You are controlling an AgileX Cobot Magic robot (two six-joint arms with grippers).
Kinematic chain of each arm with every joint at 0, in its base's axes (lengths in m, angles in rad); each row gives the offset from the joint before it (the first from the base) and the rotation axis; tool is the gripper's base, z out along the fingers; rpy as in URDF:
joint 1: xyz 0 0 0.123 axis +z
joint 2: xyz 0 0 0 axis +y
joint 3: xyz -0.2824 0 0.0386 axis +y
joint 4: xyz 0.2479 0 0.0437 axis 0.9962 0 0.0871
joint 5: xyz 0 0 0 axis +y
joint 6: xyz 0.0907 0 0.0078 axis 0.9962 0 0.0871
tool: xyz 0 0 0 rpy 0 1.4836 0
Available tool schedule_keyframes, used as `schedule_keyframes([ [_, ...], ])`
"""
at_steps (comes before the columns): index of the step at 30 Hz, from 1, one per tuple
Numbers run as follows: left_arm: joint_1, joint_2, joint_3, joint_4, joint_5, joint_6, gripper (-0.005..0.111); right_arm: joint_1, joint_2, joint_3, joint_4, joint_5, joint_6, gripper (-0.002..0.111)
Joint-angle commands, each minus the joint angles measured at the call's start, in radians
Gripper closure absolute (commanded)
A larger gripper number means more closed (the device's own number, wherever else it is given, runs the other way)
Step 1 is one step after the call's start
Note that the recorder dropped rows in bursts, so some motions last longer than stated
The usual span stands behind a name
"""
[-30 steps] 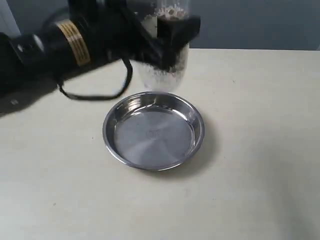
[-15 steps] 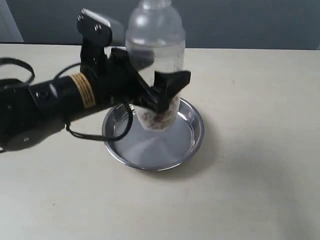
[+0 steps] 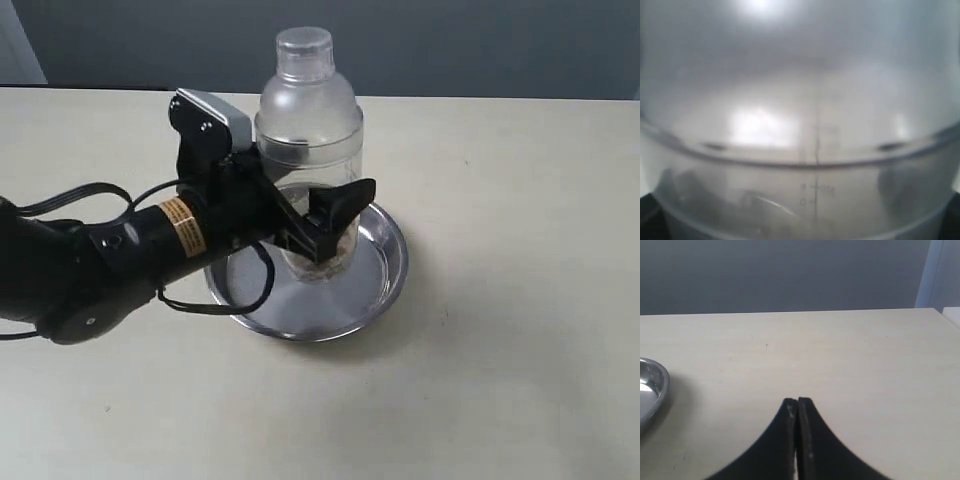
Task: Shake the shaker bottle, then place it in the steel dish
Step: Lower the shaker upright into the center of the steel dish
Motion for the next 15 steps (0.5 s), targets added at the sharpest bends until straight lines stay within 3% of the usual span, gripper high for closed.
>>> schedule_keyframes([
  [1,-0.005,0.076,-0.001,-0.064,-0.149,0.036,0.106,0.000,-0.004,0.002,-0.001,-0.008,0.000,0.109],
  [4,-0.005,0.156,-0.004,-0.169,-0.213,0.087,0.106,0.000,-0.004,0.002,-0.001,-0.008,0.000,0.109],
  [15,-0.005,0.282,-0.056,-0.231,-0.219,0.139,0.106,0.000,-0.004,0.002,-0.001,-0.008,0.000,0.109],
])
